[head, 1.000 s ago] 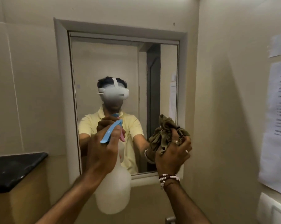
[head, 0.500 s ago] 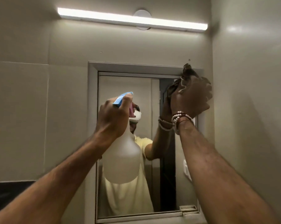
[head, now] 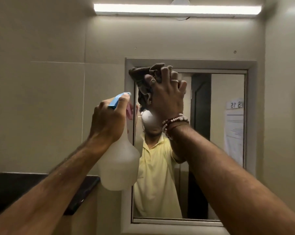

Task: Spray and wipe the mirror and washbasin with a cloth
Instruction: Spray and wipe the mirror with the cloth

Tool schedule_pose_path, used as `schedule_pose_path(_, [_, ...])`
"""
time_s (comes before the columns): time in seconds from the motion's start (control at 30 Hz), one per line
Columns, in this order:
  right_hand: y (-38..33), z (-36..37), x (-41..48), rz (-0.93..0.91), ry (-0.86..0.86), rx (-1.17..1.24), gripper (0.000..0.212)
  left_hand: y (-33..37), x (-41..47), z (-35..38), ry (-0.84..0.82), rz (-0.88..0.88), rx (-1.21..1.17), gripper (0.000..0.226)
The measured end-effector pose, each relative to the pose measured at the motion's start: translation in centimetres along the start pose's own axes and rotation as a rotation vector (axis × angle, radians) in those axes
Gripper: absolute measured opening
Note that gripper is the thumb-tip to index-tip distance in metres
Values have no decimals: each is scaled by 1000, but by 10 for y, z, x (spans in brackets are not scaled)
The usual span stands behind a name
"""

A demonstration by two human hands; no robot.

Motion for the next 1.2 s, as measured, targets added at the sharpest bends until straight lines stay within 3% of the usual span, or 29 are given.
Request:
schedule_pose_path(0.17, [-30,11,-74,-190,-121,-1,52,-17,-39,-5,-39,21,17,45])
schedule_pose_path(0.43, [-68,5,-270,-548,-264,144,27,-35,-102,13,-116,-1,13,42])
schedule_pose_path(0.57, [-61,-1,-284,-644,-263,159,28,-33,-107,31,-168,-16,-8,42])
schedule_pose_path(0.83, [36,-10,-93,-257,-15,6,53,16,-47,47,-79,20,-25,55])
schedule_pose_path(1.0, [94,-23,-1,37,53,-49,50,39,-20,55,-61,48,-27,49])
schedule_pose_path(1.1, [92,-24,-19,11,35,-56,52,36,-28,55,-62,52,-64,49])
schedule_pose_path(1.2, [71,-16,-92,-149,-79,-17,56,25,-57,58,-95,61,-59,50])
Point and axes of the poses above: each hand's wrist, its own x-axis towards the middle knuckle, its own z-axis out of the palm, y = z × x, the point moved 10 cm from there along x, towards the middle knuckle, and after that the axes turned 1 degree about z, right-handed, at the moved point
